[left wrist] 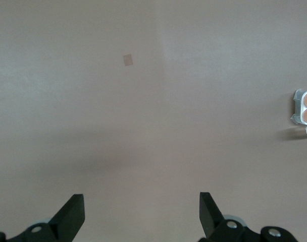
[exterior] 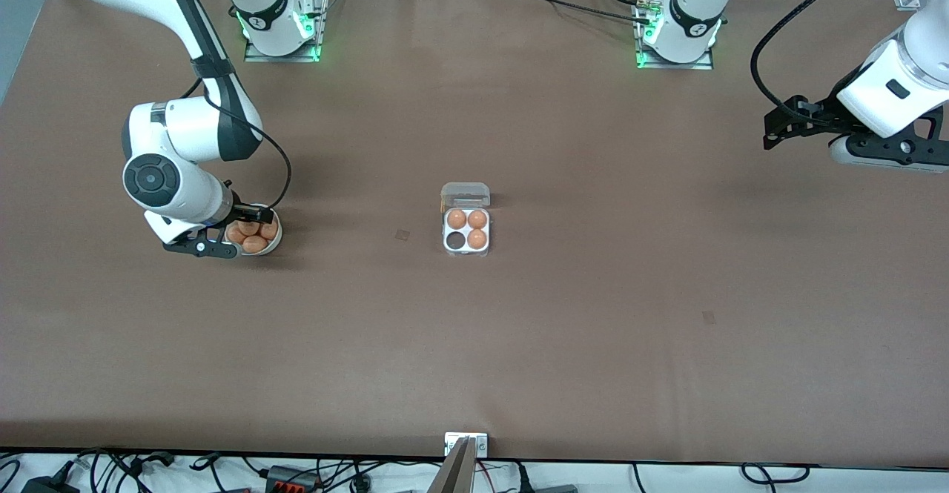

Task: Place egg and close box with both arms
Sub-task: 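Lower the right gripper over the white bowl of eggs, then close the right gripper around one brown egg in the bowl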

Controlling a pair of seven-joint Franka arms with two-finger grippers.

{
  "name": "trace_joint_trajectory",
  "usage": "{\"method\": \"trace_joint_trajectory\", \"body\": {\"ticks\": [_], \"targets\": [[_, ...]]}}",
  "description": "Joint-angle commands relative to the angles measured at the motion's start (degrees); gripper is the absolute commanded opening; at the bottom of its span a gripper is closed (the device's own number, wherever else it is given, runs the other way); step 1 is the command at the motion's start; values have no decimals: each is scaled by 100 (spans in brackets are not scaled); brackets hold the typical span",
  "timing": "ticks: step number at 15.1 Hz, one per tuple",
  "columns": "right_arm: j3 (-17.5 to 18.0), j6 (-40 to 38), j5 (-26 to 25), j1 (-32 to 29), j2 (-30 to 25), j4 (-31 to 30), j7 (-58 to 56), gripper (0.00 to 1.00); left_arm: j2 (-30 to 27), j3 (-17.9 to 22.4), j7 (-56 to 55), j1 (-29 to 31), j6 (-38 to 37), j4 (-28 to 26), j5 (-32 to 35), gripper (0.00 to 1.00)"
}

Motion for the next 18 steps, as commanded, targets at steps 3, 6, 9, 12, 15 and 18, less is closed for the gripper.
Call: {"method": "trace_joint_trajectory", "body": {"ticks": [3,6,9,12,15,18], "targets": [[2,328,-132,-34,179,-68,46,100,68,-14,51,59,-99,158,91,100],[-7,538,-132,-25,180,-225,37,100,68,-14,51,50,-125,158,91,100],[-7,724,-141,-104,189,-314,2,100,59,-14,42,15,-126,166,91,100],[-24,697,-193,-174,136,-428,-129,100,59,-14,42,23,-126,167,91,100],[-16,671,-194,-236,118,-489,-209,100,59,-14,42,32,-126,167,91,100],[-16,671,-194,-236,110,-507,-227,100,68,-22,33,-3,-117,175,100,100]]}}
